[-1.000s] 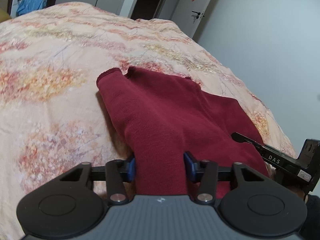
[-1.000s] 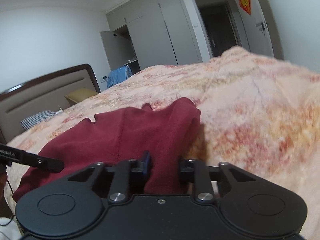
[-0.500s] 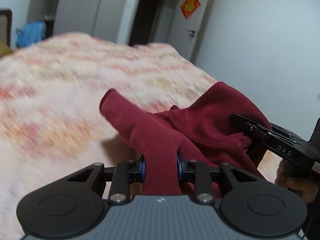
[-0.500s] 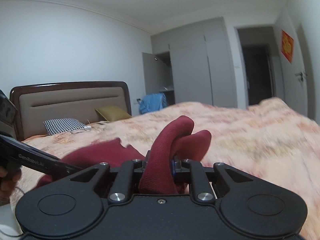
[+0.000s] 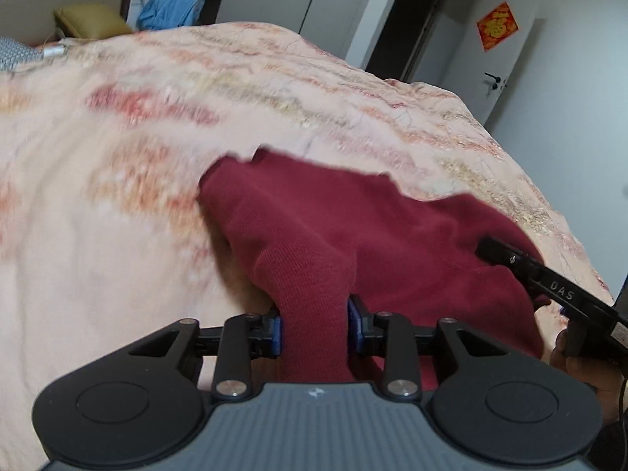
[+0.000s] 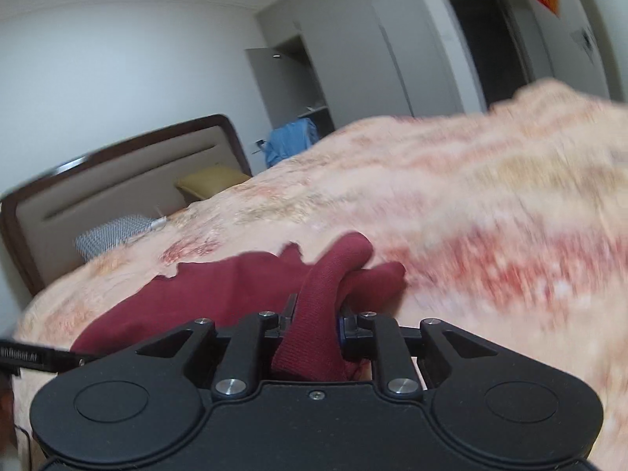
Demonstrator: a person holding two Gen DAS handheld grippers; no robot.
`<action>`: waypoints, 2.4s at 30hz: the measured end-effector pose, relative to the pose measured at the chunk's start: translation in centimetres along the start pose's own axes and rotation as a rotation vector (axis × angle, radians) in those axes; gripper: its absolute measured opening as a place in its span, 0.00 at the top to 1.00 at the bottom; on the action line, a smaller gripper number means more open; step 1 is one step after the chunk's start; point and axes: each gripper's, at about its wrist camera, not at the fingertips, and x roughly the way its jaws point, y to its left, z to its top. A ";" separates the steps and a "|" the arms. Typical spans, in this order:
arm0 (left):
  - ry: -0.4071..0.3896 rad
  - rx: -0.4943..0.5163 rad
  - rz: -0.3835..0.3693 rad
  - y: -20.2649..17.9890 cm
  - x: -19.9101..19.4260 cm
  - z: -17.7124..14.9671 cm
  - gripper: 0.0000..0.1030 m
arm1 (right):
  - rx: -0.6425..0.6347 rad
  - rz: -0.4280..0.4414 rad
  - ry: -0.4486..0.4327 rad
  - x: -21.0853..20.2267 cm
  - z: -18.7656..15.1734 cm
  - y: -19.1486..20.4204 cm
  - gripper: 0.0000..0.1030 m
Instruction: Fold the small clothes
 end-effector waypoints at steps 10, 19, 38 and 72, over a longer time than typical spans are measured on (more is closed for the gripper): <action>-0.013 0.000 0.007 0.7 0.5 -0.2 0.54 | 0.062 -0.001 -0.015 0.1 -1.0 -1.1 0.65; 0.011 -0.042 -0.002 0.8 0.3 0.2 0.44 | 0.076 -0.027 -0.030 -0.5 -0.9 -1.1 0.57; -0.147 -0.002 0.080 -3.3 -9.8 -0.3 0.00 | -0.109 -0.066 -0.156 -12.6 3.0 5.4 0.13; -0.340 0.164 0.184 -8.9 -26.1 -15.0 0.00 | -0.160 -0.118 -0.269 -31.0 -7.5 15.8 0.01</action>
